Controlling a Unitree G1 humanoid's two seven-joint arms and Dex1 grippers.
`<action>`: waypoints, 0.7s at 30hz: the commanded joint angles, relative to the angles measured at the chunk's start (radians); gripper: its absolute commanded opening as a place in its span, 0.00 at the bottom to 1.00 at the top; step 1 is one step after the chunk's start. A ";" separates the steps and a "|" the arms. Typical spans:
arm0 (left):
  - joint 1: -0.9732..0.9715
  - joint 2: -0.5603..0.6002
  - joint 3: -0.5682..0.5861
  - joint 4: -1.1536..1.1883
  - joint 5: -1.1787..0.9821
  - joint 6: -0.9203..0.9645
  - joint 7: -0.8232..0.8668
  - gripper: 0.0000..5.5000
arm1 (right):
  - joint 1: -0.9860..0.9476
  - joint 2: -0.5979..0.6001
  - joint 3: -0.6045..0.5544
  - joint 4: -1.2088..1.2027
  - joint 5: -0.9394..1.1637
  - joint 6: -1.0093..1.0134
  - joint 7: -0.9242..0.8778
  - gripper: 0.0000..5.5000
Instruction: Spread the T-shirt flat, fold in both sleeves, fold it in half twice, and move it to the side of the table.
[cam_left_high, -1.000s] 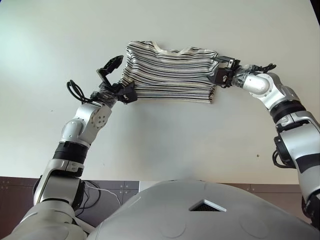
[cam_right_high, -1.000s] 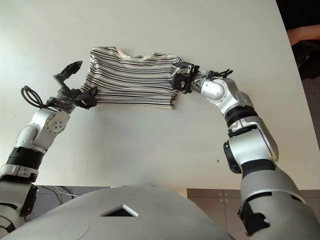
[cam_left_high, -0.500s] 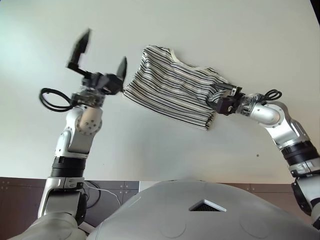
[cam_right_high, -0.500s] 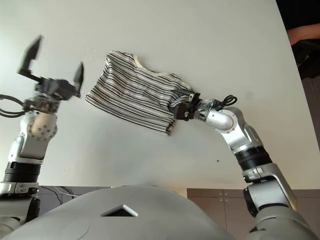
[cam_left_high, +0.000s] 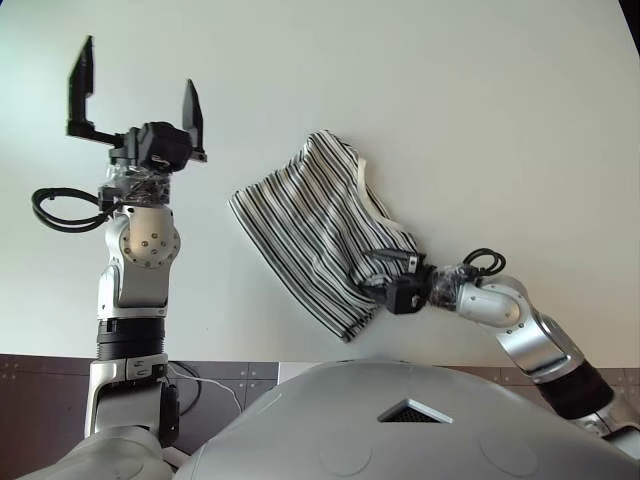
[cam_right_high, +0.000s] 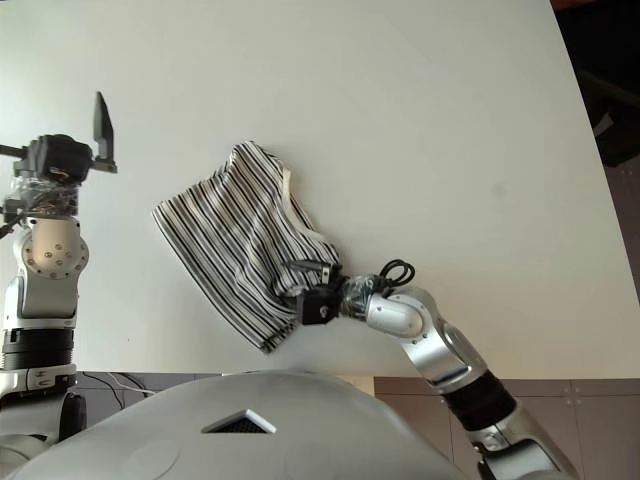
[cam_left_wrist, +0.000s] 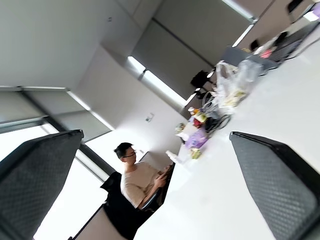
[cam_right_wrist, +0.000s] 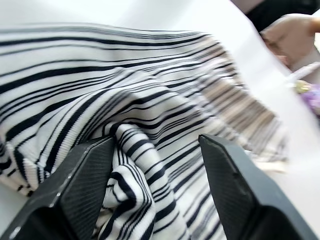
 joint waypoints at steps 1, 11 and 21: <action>-0.029 0.016 -0.012 0.034 0.002 -0.019 -0.026 1.00 | 0.056 -0.087 -0.181 -0.212 0.266 0.042 0.081 0.56; -0.106 -0.018 -0.048 0.112 -0.006 -0.053 -0.019 1.00 | -0.384 0.039 -0.104 0.176 0.217 0.015 0.106 0.56; -0.188 -0.103 0.068 0.139 -0.107 -0.057 0.108 1.00 | -0.907 0.536 0.164 1.382 -0.175 -0.164 -0.267 0.56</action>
